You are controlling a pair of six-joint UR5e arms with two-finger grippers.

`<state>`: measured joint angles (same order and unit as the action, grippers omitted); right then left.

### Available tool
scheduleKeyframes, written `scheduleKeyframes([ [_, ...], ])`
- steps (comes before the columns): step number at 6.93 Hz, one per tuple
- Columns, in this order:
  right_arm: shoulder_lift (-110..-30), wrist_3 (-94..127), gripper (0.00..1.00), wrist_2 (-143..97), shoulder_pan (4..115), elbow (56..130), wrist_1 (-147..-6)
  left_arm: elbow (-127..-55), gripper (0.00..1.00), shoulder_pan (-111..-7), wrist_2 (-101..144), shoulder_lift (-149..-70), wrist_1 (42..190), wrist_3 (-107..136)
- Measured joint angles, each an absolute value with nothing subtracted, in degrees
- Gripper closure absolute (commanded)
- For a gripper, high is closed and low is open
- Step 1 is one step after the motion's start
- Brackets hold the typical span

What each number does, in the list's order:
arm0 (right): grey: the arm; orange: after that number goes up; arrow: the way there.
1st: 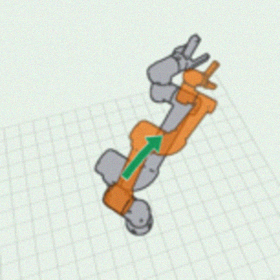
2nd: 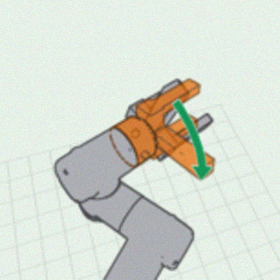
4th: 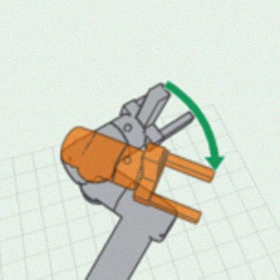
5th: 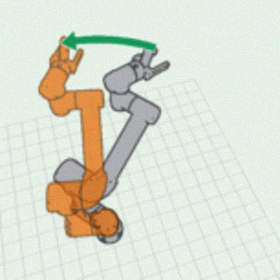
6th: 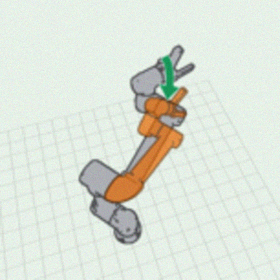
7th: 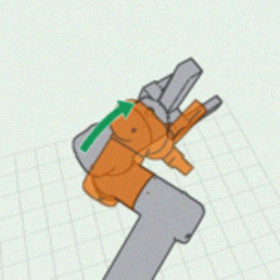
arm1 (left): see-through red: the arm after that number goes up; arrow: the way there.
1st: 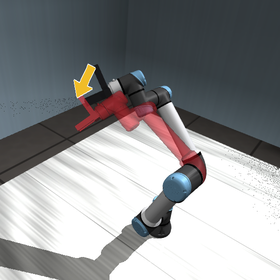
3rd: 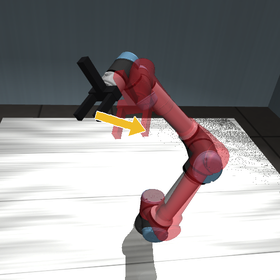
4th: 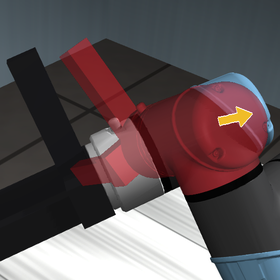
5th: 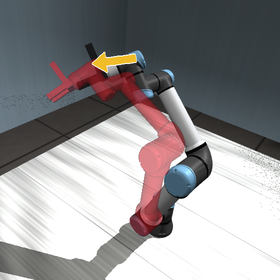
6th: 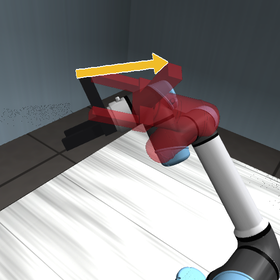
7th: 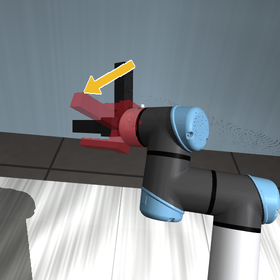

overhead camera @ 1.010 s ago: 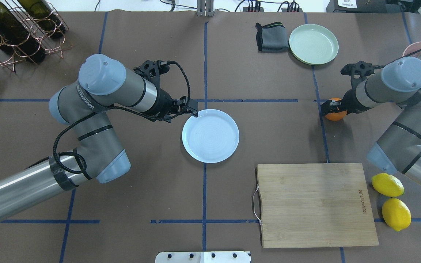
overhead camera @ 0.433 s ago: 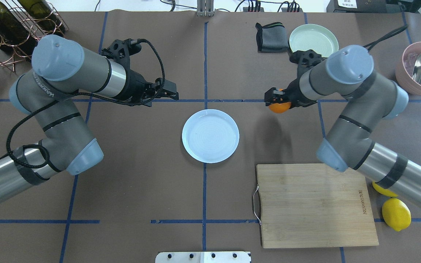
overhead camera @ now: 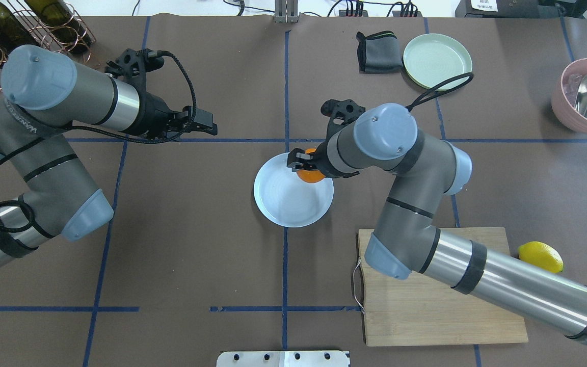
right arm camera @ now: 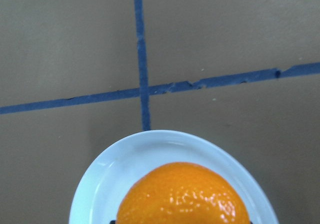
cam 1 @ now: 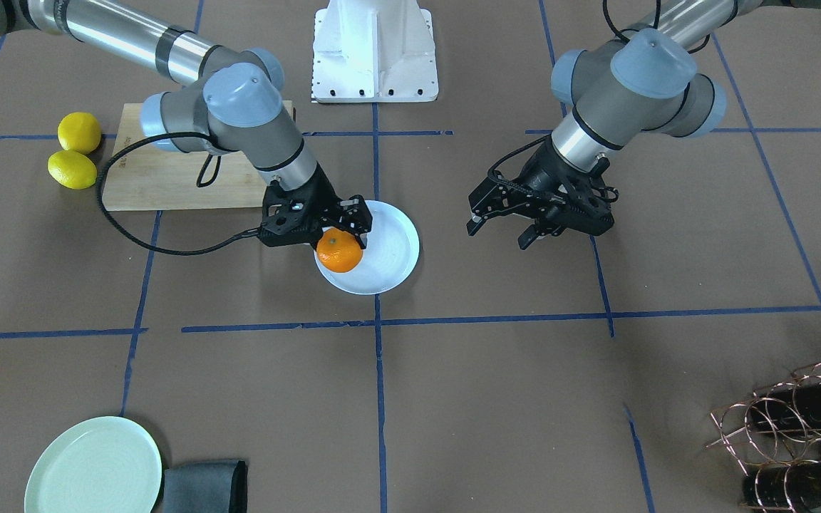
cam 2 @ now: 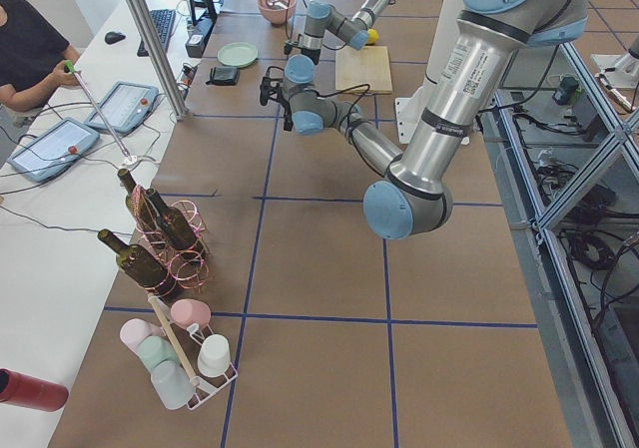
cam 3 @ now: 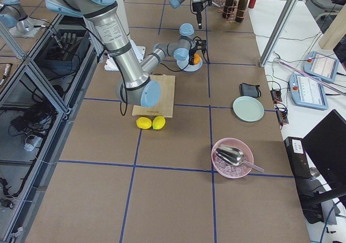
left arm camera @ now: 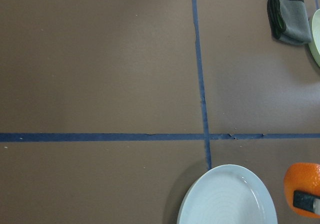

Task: Pick orange to plate
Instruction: 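Carry the orange with the right gripper onto the white plate while the left arm withdraws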

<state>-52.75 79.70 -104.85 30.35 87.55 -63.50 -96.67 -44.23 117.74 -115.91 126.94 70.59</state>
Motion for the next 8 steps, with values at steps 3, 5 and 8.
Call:
scheduleKeyframes([
  [3, -50.7, 80.5, 0.83, -101.4, 26.8, 86.1, -65.5, -96.2, 0.01, -44.1, 117.5, -115.6, 126.9, 70.1],
  [5, -50.1, 80.0, 0.77, -100.8, 26.6, 84.7, -66.3, -96.1, 0.01, -44.0, 117.6, -115.5, 126.9, 70.0],
  [8, -49.6, 79.7, 0.00, -100.2, 26.5, 84.3, -68.4, -96.1, 0.01, -44.1, 117.6, -115.5, 126.9, 70.0],
])
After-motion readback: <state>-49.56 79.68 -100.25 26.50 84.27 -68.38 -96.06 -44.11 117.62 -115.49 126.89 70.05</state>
